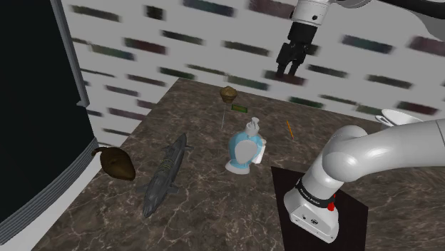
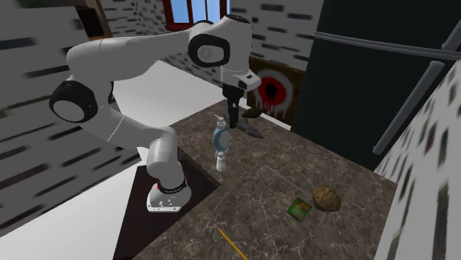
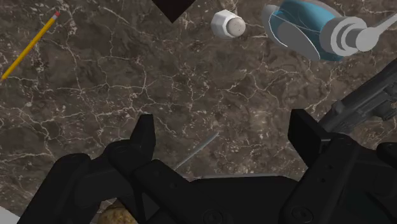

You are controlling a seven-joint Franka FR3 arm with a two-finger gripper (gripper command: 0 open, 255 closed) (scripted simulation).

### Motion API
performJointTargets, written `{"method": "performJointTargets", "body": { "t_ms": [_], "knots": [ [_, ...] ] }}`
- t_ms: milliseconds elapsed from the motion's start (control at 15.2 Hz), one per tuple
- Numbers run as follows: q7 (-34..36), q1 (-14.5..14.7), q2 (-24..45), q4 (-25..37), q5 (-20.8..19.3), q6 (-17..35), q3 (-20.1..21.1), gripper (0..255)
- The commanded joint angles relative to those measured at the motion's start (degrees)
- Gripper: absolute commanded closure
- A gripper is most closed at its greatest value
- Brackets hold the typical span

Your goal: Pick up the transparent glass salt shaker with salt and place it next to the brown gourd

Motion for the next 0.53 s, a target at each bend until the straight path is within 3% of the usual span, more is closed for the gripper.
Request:
{"method": "performJointTargets", "body": {
  "t_ms": [0, 462],
  "knots": [
    [0.0, 0.0, 0.0, 0.0, 0.0, 0.0, 0.0, 0],
    [-1.2, 1.9, -1.7, -13.5, 1.0, 7.8, 1.5, 0]
  ]
}}
